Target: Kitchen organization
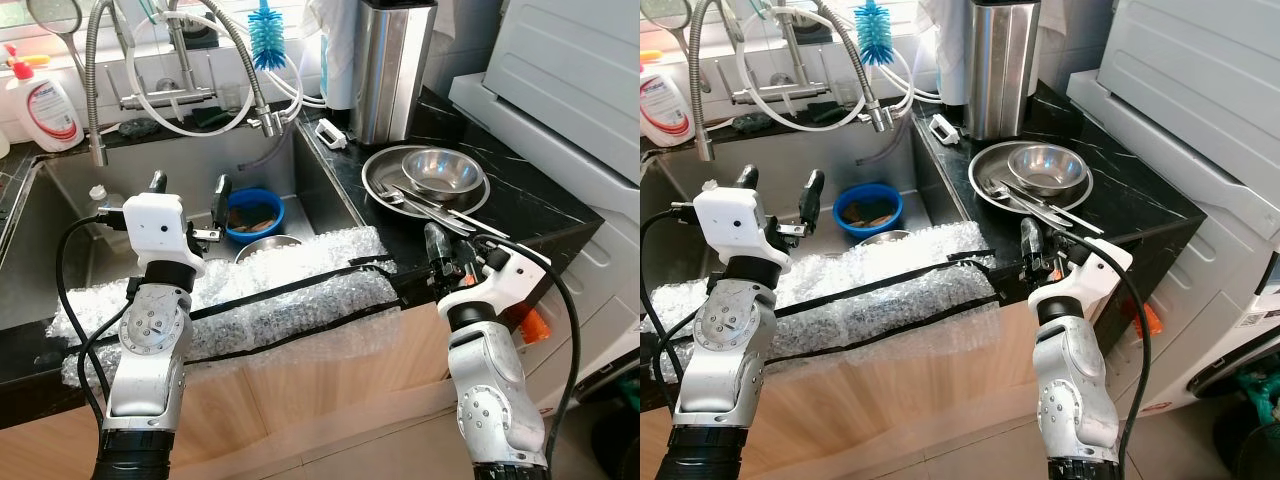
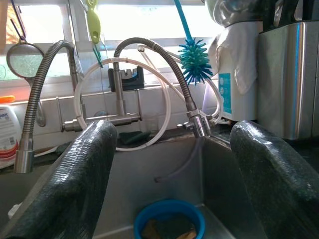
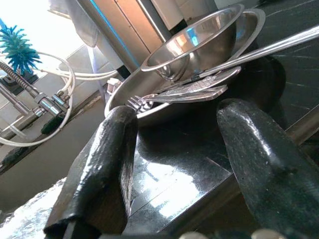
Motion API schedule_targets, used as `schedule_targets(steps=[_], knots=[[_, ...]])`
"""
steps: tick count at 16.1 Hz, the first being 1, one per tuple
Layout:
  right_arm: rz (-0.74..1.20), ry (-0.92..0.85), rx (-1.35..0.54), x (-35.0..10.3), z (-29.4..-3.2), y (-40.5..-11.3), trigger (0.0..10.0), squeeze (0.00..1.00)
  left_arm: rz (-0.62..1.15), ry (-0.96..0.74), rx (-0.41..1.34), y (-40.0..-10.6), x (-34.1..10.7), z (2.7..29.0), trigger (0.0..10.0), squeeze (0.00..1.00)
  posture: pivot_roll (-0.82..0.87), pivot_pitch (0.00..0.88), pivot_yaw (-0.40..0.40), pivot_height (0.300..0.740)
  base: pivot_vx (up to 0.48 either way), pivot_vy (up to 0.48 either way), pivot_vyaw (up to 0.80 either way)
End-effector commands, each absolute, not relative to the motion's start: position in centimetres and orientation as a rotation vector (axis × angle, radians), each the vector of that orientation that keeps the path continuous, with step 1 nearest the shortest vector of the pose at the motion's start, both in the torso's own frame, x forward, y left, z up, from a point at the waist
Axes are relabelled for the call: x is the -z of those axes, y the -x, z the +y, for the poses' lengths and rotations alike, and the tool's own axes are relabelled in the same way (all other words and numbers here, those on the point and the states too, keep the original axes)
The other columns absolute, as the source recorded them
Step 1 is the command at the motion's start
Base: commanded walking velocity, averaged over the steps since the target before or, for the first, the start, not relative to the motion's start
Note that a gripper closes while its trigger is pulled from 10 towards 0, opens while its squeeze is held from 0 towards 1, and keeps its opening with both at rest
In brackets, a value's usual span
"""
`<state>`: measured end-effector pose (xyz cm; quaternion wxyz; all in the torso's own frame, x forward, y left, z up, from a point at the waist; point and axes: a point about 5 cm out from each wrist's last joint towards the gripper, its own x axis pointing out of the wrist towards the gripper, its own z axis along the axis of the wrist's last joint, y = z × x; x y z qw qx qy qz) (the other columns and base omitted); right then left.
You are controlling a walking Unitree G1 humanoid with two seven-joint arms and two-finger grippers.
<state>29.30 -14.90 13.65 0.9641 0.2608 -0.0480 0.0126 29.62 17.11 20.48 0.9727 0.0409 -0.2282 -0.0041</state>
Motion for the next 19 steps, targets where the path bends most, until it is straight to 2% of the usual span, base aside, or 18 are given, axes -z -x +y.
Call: schedule_targets(steps=[1, 19], knots=[[-0.108, -0.537, -0.027, -13.9, -14.5, -29.6, 10.0, 0.0, -0.477, -0.085, 0.009, -29.8, -20.8, 17.0, 10.0, 0.0, -0.11, 0.0, 0.04, 0.74, 0.0, 0.0, 0.0], [-0.107, -0.454, -0.233, -14.2, -11.7, -29.7, 10.0, 0.0, -0.473, -0.078, 0.011, -29.8, -20.7, 16.7, 10.0, 0.0, -0.1, 0.0, 0.035, 0.74, 0.0, 0.0, 0.0]])
